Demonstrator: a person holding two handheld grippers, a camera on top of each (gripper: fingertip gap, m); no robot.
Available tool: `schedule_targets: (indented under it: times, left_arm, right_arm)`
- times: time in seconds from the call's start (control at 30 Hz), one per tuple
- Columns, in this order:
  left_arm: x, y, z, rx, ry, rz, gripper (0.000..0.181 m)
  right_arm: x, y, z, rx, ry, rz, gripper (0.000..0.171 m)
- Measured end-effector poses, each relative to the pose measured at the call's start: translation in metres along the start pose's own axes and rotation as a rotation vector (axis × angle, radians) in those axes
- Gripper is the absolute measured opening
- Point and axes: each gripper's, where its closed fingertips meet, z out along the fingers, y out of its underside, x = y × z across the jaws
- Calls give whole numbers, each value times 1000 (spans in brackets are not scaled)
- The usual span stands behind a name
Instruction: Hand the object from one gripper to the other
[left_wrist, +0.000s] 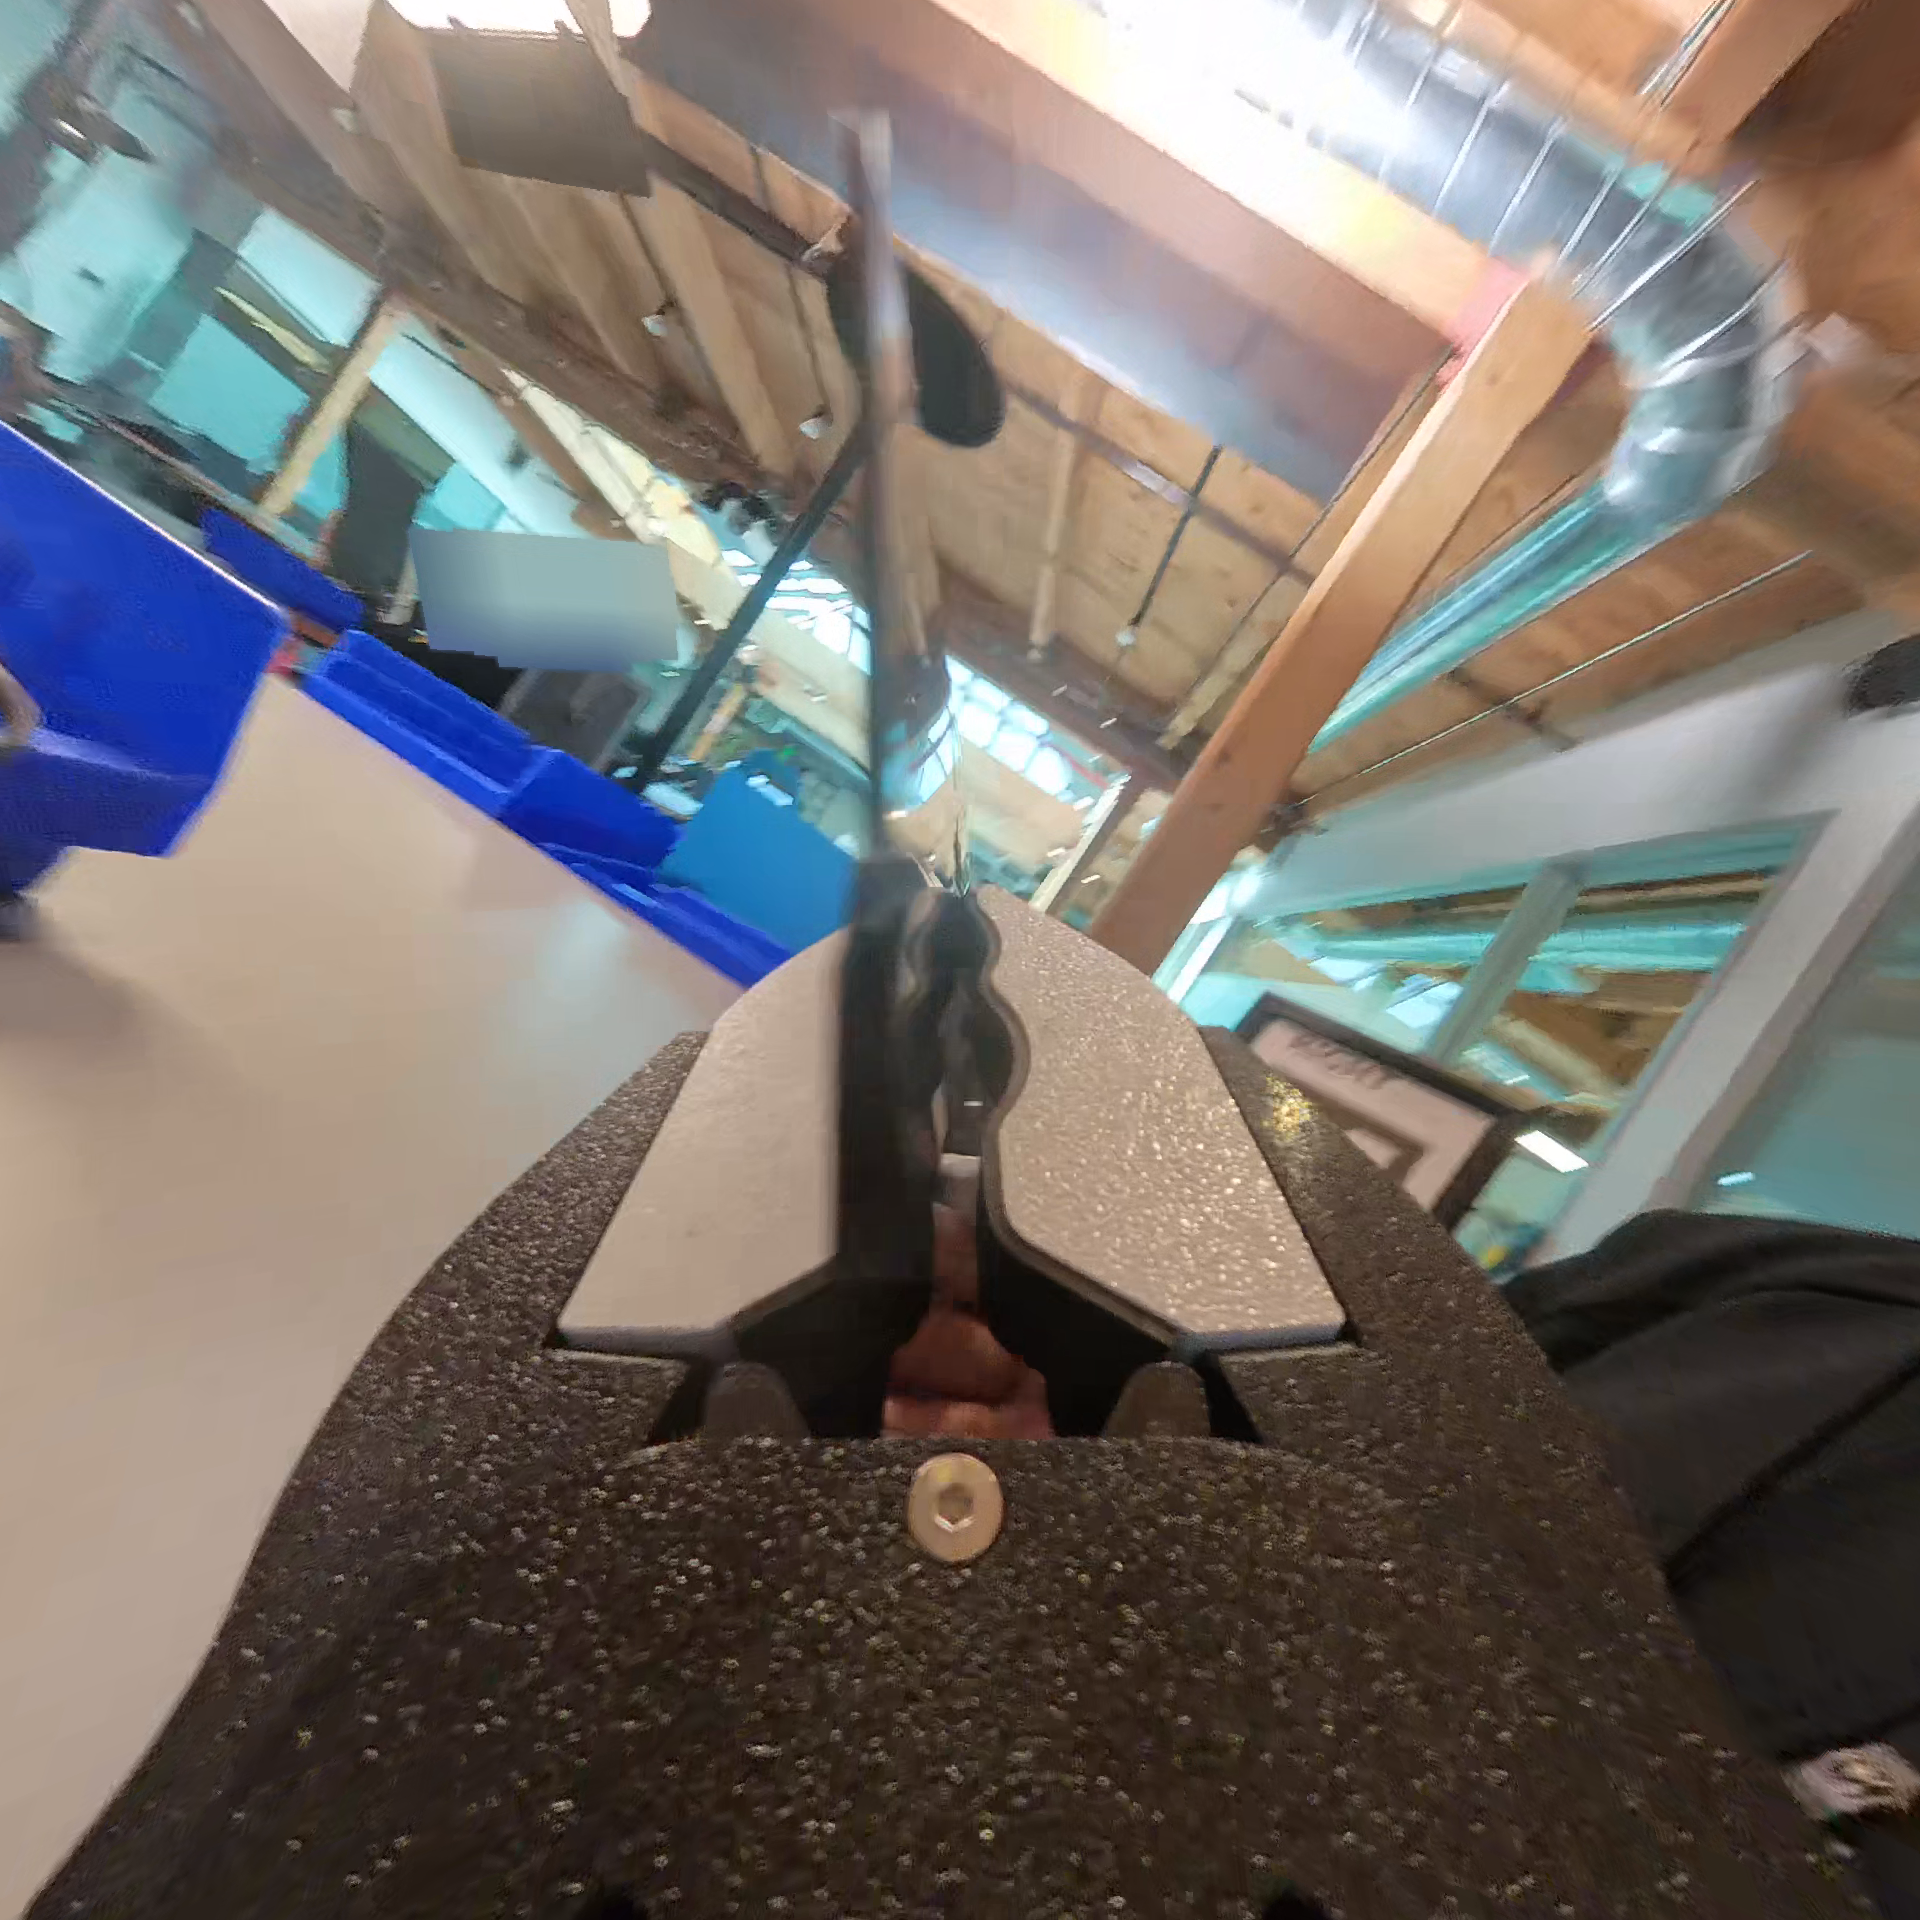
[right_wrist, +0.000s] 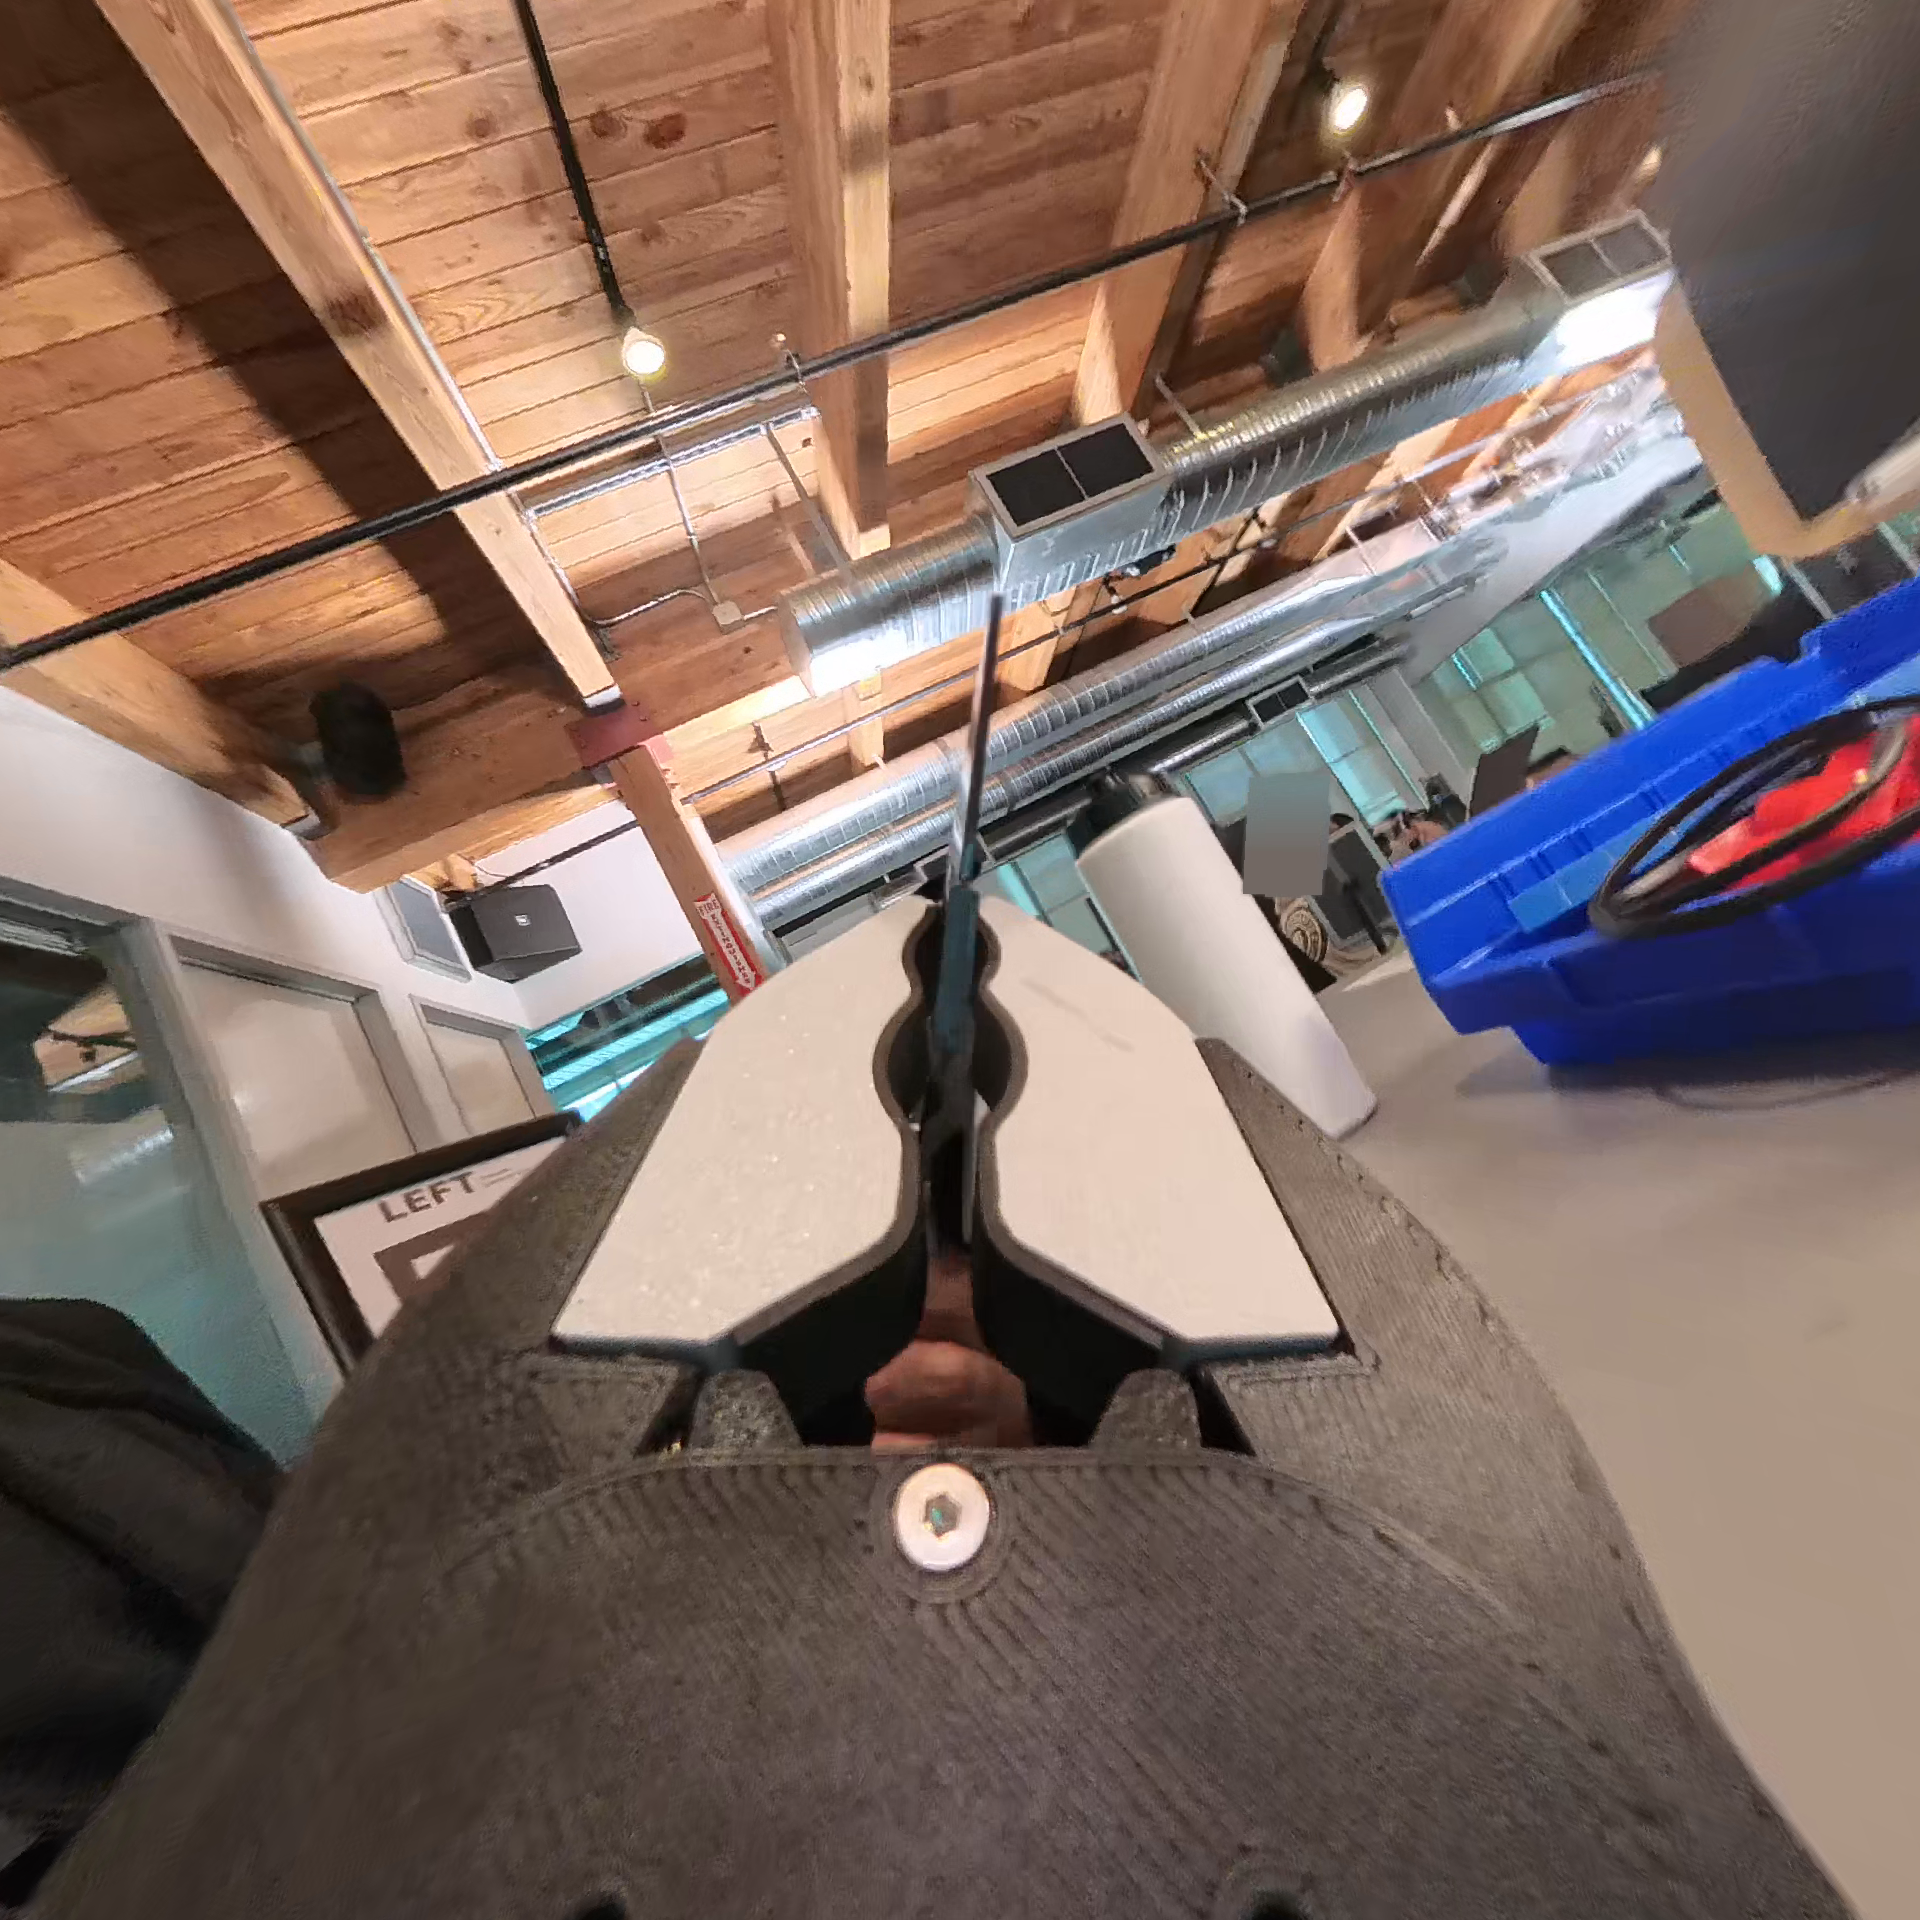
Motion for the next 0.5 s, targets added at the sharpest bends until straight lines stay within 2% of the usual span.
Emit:
schedule_targets:
  times: [0.07, 0.1, 0.13, 0.23, 0.37, 0.5]
  left_arm:
    - [-6, -1, -2, -54, -83, 134, 3]
    - [-5, -4, -3, -67, -101, 176, 3]
    - [-3, -7, -4, -69, -111, 207, 6]
    - [-5, -20, -9, -55, -182, 258, 6]
    - [-25, -35, -24, -40, -350, 228, 4]
    - [-39, -39, -29, -10, -409, 110, 3]
  right_arm:
    - [9, 6, 0, -22, 47, 29, 6]
    - [9, 8, 1, -38, 58, 10, 16]
    - [10, 10, 2, -57, 80, -26, 26]
    - [18, 12, 0, -121, 187, -191, 38]
    - [25, 6, -6, -182, 342, -478, 42]
    - [26, 15, -4, -300, 471, -797, 48]
